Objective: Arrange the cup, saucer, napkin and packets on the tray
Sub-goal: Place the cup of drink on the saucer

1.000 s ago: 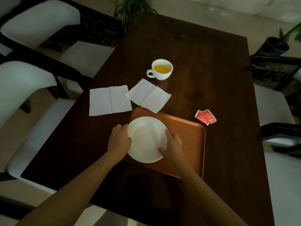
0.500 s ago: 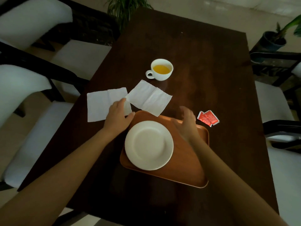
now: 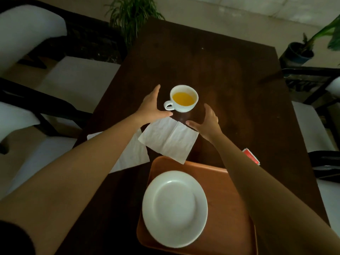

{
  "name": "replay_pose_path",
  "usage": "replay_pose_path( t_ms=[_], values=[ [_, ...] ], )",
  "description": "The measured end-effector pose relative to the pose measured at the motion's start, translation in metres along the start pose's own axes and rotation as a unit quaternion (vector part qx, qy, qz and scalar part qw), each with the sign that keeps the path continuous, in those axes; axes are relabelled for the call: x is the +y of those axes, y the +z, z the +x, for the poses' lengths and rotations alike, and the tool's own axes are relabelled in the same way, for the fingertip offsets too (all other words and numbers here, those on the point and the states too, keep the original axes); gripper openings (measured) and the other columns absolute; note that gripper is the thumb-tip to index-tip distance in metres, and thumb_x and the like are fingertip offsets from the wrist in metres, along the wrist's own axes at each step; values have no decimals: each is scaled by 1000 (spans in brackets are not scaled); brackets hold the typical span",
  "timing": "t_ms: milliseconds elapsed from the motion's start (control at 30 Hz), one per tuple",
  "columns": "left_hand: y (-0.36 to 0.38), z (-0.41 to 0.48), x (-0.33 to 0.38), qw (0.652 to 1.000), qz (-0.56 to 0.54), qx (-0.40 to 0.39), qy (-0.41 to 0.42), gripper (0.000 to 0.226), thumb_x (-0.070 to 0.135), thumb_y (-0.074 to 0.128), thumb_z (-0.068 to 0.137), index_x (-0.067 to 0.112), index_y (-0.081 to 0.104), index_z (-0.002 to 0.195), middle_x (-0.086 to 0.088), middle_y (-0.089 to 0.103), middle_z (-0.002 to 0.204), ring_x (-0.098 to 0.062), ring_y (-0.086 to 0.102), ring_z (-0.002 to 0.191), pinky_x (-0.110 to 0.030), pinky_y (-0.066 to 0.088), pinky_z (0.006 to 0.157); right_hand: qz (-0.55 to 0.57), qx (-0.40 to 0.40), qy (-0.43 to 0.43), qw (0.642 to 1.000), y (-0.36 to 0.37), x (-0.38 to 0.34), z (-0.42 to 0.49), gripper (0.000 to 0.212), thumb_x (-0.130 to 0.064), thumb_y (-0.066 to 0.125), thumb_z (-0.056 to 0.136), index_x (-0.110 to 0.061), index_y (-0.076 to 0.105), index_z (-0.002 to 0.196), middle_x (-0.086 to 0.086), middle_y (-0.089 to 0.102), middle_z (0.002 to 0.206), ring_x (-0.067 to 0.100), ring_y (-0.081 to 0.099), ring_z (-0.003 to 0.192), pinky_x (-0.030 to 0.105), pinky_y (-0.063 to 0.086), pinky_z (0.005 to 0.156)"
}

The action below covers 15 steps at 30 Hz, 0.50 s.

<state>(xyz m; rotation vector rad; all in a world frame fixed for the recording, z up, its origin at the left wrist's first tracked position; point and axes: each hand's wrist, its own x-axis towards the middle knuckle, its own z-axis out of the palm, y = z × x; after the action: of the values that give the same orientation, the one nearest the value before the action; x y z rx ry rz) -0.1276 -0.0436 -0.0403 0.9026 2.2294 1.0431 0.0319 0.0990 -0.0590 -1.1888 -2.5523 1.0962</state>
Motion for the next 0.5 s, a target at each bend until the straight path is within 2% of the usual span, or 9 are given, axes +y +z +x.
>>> replay_pose_path(
  t_ms=[167, 267, 333, 433, 500],
  values=[
    [14, 38, -11, 999, 15, -40, 5, 112, 24, 79, 67, 24, -1, 145, -4, 13, 156, -26, 12, 143, -47, 17, 113, 7, 12, 19, 1000, 20, 3, 32, 104, -38, 77, 69, -13, 12, 146, 9, 21, 154, 31, 18, 142, 48, 26, 113],
    [19, 56, -15, 997, -30, -76, -8, 118, 22, 80, 66, 25, -7, 144, -3, 9, 157, -24, 12, 143, -45, 16, 114, 46, 7, 11, 999, 27, 3, 45, 102, -31, 80, 68, -13, 14, 145, 9, 27, 152, 28, 25, 140, 49, 31, 111],
    [20, 64, -17, 992, -60, -106, -16, 118, 20, 80, 66, 27, -8, 144, -2, 7, 157, -23, 13, 142, -45, 17, 115, 80, 12, -8, 997, 29, 1, 50, 97, -26, 80, 68, -12, 20, 143, 8, 34, 147, 25, 31, 136, 45, 36, 109],
    [18, 73, -19, 985, -88, -146, -14, 116, 18, 80, 66, 26, -5, 145, -3, 12, 157, -18, 16, 142, -38, 20, 113, 134, 30, -51, 989, 33, -2, 51, 87, -21, 80, 68, -13, 29, 138, 7, 42, 138, 21, 40, 129, 33, 41, 101],
    [18, 76, -19, 980, -106, -168, -19, 112, 17, 79, 66, 25, 0, 145, -3, 22, 154, -17, 23, 139, -37, 24, 111, 172, 29, -49, 983, 36, -3, 50, 85, -21, 80, 69, -15, 29, 137, 7, 41, 138, 21, 40, 128, 36, 43, 102]
  ],
)
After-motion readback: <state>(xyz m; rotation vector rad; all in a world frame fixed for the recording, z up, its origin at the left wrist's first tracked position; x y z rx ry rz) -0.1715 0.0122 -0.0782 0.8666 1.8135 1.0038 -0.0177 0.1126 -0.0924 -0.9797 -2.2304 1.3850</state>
